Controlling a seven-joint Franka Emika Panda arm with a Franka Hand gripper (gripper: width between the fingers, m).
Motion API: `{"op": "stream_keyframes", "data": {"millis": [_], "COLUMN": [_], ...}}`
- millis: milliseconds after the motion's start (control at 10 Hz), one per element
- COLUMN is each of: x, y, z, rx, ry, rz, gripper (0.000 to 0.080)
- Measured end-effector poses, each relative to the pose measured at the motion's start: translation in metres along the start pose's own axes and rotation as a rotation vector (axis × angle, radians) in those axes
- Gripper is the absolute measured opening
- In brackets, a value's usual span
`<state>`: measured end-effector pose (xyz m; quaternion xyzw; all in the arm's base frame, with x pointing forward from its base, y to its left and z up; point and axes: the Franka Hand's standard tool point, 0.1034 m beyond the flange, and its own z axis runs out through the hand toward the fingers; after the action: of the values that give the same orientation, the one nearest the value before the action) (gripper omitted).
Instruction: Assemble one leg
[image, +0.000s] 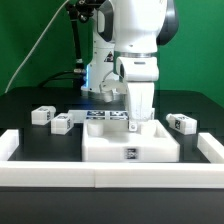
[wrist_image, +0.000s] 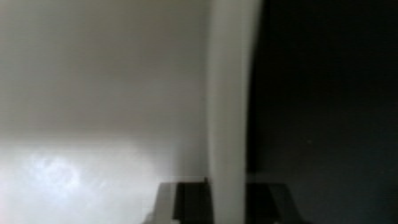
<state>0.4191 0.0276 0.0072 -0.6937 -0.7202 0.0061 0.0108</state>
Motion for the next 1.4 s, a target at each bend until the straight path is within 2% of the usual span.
{"op": "stream_keyframes", "data": {"millis": [600,900,1200,1400], "x": [0.004,0.022,0.043,0.05], "y": [0.004,0.02,0.043,0.056], "z": [0.0,-0.001,-0.001,-0.002], "rx": [-0.001,-0.018,-0.03,-0.044], "ry": [0.001,0.01,0.016,0.019], "rz": [-0.005,-0.022,-0.008,0.018], "gripper": [0.0057,0.0058,0.0058,0.0058]}}
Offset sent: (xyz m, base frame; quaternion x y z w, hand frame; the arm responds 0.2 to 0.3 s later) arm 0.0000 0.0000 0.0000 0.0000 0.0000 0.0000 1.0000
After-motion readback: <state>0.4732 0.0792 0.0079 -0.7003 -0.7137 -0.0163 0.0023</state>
